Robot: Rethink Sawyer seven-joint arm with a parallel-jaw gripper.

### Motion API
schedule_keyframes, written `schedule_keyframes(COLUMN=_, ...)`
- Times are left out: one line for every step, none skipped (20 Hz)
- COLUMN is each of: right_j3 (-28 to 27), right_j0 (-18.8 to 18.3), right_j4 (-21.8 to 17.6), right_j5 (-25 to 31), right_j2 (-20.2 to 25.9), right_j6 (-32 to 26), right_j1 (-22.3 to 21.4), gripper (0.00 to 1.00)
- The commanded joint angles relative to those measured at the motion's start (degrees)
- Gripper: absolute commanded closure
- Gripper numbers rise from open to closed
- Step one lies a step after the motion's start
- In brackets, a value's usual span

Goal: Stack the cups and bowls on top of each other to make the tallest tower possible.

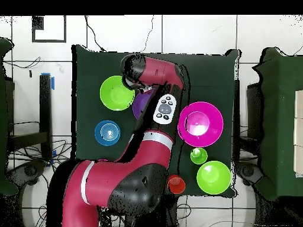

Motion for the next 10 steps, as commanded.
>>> schedule_keyframes(right_j3=2.62, right_j0=-0.04, right_j4=1.16, right_j5=7.91, right_j2=3.20, right_j6=9.16, right_j1=0.12, gripper=0.00)
schedule_keyframes(right_j3=2.44, right_j0=-0.21, right_j4=1.10, right_j5=9.19, right_j2=3.28, right_j6=8.67, right_j1=0.21, gripper=0.00)
schedule_keyframes(right_j3=2.38, right_j0=-0.28, right_j4=0.98, right_j5=9.57, right_j2=3.27, right_j6=8.37, right_j1=0.23, gripper=0.00)
schedule_keyframes(right_j3=2.32, right_j0=-0.36, right_j4=0.86, right_j5=9.94, right_j2=3.26, right_j6=8.08, right_j1=0.25, gripper=0.00)
schedule_keyframes(right_j3=2.15, right_j0=-0.36, right_j4=0.85, right_j5=10.30, right_j2=3.33, right_j6=8.00, right_j1=0.36, gripper=0.00)
schedule_keyframes(right_j3=1.98, right_j0=-0.37, right_j4=0.83, right_j5=10.66, right_j2=3.40, right_j6=7.92, right_j1=0.46, gripper=0.00)
schedule_keyframes(right_j3=1.81, right_j0=-0.37, right_j4=0.82, right_j5=11.02, right_j2=3.47, right_j6=7.84, right_j1=0.57, gripper=0.00)
schedule_keyframes(right_j3=1.64, right_j0=-0.38, right_j4=0.81, right_j5=11.37, right_j2=3.54, right_j6=7.76, right_j1=0.68, gripper=0.00)
schedule_keyframes(right_j3=1.68, right_j0=-0.40, right_j4=0.79, right_j5=11.45, right_j2=3.59, right_j6=7.70, right_j1=0.71, gripper=0.00)
schedule_keyframes(right_j3=1.50, right_j0=-0.42, right_j4=0.76, right_j5=11.59, right_j2=3.56, right_j6=7.84, right_j1=0.97, gripper=0.00)
